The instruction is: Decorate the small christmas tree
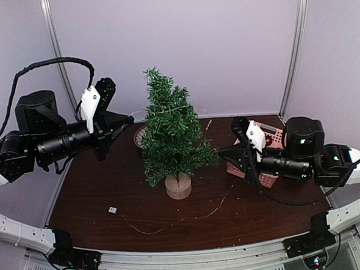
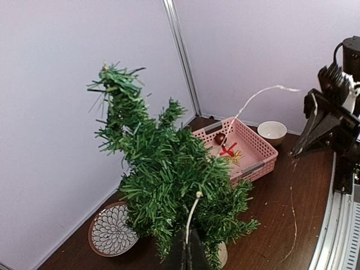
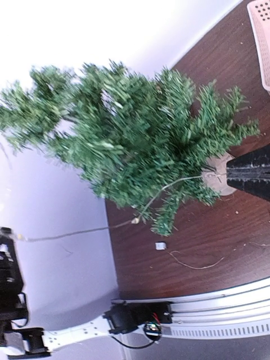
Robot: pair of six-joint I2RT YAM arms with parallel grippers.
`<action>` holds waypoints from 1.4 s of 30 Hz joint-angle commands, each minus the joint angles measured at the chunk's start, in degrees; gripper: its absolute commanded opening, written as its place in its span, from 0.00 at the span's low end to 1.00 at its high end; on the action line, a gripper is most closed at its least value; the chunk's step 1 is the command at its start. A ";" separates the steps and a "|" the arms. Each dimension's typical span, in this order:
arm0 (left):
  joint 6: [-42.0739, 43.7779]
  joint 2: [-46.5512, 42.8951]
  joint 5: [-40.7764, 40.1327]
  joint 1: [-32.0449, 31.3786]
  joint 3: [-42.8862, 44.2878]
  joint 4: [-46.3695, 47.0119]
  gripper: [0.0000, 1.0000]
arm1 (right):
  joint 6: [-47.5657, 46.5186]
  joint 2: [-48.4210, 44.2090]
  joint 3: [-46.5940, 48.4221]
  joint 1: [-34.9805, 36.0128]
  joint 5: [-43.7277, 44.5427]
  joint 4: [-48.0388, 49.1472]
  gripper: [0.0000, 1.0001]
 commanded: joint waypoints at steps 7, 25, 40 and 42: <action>3.31 0.49 -2.79 1.48 2.13 9.18 0.00 | -2.86 -0.18 8.00 -0.37 9.19 3.78 0.00; -0.15 11.35 -6.67 14.19 14.20 16.28 0.00 | 5.39 11.57 13.97 -10.58 11.15 16.13 0.00; -9.65 17.27 -2.20 20.73 11.87 8.28 0.00 | 16.43 16.53 13.87 -19.29 9.10 10.21 0.00; -10.95 15.76 -1.76 20.73 9.30 7.76 0.00 | 16.81 16.58 13.37 -19.57 8.29 9.15 0.00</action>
